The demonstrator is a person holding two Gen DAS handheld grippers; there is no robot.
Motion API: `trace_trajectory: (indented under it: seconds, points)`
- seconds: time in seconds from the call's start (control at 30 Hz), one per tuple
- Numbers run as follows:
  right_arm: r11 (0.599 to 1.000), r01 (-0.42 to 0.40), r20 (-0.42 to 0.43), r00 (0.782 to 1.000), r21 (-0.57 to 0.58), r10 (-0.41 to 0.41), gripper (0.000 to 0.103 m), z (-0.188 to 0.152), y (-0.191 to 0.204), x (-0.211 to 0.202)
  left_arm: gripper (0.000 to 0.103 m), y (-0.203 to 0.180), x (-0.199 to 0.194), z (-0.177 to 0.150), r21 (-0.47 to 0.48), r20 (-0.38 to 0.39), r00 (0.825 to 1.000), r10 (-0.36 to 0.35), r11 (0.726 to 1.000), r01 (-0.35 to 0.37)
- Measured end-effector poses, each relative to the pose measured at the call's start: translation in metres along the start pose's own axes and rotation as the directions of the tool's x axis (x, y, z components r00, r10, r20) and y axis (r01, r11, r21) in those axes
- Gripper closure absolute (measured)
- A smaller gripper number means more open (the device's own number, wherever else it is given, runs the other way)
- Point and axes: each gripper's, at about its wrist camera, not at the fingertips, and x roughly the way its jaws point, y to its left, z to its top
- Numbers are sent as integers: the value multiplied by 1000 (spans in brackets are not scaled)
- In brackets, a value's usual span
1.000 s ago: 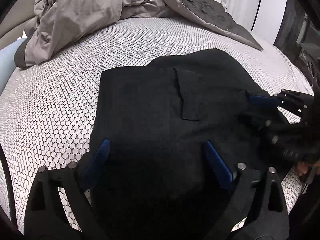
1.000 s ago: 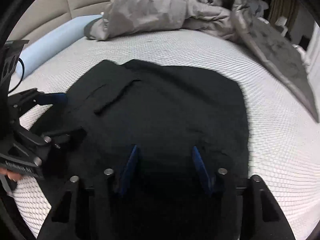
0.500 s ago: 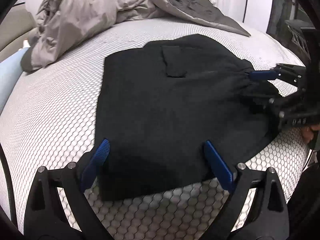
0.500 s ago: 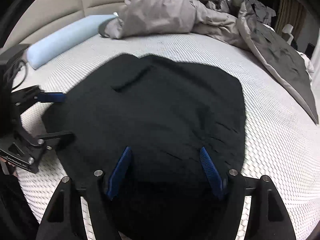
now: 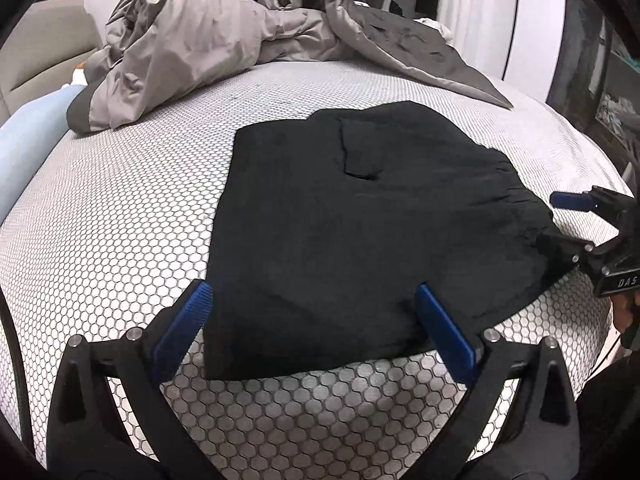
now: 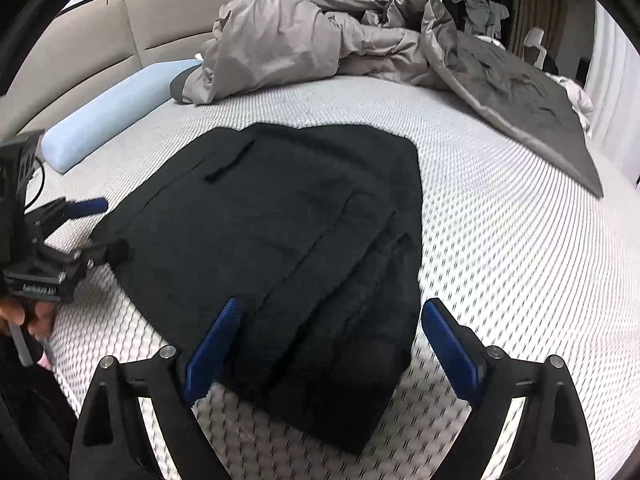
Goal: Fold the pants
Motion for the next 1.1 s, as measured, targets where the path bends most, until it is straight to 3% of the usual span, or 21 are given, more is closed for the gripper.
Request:
trace_trajectory:
  seconds: [0.1,0.23,0.4,0.5,0.63,0.8,0.93,1.1]
  points:
    - [1000,24,-45,999,0,-24,9,-9,-4,6,2,0,10,-1,13,-34,998,47,999,-47]
    - [999,23,-33,999,47,-21,8,-14,-20,-2,2,8,6,-1,-31,-26,998,54,998,-54]
    - [997,30,45,998,70,-33,8,-15,-24,-17,2,-4,-12,3,-5,59,994,91,996,-91]
    - [997,10,114,993,80,-19,0,-17,-19,-30,1,-10,-26,2,-22,117,989,90,996,-88]
    - [997,-33,224,974,73,16,0,-24,-10,-51,1,-17,-45,-2,-46,180,980,87,996,-80]
    - [996,-60,311,950,72,35,0,-32,-3,-70,1,-23,-72,-3,-83,282,956,75,995,-53]
    - [997,-62,371,928,50,39,0,-32,7,-79,1,-29,-78,-2,-72,308,949,70,996,-50]
    - [996,-78,377,924,46,55,0,-30,14,-81,1,-37,-77,-1,-48,306,949,72,997,-60]
